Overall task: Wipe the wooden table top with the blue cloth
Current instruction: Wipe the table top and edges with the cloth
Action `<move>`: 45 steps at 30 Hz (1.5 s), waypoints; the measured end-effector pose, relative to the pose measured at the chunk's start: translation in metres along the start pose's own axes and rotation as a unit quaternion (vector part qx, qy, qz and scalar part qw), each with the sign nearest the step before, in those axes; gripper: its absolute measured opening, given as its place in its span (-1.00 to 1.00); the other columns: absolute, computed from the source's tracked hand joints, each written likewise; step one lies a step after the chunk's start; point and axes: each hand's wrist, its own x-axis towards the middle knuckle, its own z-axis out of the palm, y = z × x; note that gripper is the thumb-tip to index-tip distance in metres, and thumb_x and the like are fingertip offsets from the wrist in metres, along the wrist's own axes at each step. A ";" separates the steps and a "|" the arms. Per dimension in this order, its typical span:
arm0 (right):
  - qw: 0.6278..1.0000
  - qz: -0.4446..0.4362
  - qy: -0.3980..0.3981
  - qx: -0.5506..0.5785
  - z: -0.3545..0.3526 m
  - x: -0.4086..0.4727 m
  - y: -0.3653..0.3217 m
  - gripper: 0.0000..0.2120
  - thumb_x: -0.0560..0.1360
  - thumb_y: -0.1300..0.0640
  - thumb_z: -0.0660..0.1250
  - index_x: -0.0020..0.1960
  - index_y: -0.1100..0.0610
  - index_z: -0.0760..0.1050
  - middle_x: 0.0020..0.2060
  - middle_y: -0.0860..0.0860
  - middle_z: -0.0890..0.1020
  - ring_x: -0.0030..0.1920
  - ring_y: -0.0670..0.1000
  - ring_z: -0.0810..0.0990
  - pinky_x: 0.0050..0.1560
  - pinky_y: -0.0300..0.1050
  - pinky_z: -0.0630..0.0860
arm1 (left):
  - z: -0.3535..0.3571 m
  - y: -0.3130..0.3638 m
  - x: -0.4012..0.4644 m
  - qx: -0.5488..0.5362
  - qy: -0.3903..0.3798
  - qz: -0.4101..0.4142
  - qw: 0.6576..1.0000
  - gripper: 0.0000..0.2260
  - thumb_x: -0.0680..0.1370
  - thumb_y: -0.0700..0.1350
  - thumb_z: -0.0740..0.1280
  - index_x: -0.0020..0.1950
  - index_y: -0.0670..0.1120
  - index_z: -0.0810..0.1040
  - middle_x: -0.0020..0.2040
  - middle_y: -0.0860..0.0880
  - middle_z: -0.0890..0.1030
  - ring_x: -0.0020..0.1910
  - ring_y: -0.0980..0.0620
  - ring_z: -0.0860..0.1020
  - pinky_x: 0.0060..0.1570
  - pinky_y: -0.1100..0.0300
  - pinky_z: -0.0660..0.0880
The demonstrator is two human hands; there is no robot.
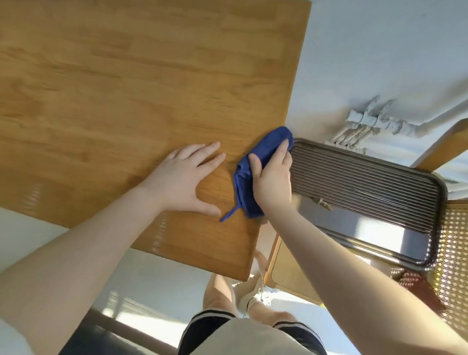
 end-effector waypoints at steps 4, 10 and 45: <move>0.999 0.031 0.014 -0.006 -0.008 0.062 -0.019 -0.25 0.56 -0.19 0.08 0.52 0.17 -0.18 0.48 0.23 0.07 0.34 0.27 0.32 0.22 0.12 0.35 | -0.029 -0.007 0.022 0.047 0.105 0.059 0.992 -0.31 0.39 0.34 0.04 0.26 -0.10 0.53 0.20 -0.06 0.56 0.12 -0.11 0.53 0.16 0.00 0.41; 0.998 0.043 0.040 0.006 -0.018 0.116 -0.037 -0.29 0.57 -0.17 0.08 0.52 0.16 -0.15 0.43 0.24 0.18 0.30 0.27 0.36 0.24 0.12 0.37 | -0.061 -0.020 0.070 0.003 0.208 0.060 0.976 -0.56 0.45 0.11 0.11 -0.01 -0.21 0.55 -0.04 -0.14 0.52 -0.21 -0.16 0.55 -0.39 0.08 0.47; 0.990 0.001 0.061 0.125 -0.054 0.302 -0.054 -0.47 0.60 -0.01 0.14 0.50 0.11 0.08 0.32 0.13 0.40 0.28 0.11 0.41 0.10 -0.18 0.30 | -0.137 -0.090 0.281 -0.017 -0.019 0.114 0.993 0.19 0.18 0.32 0.47 0.54 -0.06 -0.17 0.54 0.00 -0.24 0.52 0.00 -0.20 0.49 0.11 -0.17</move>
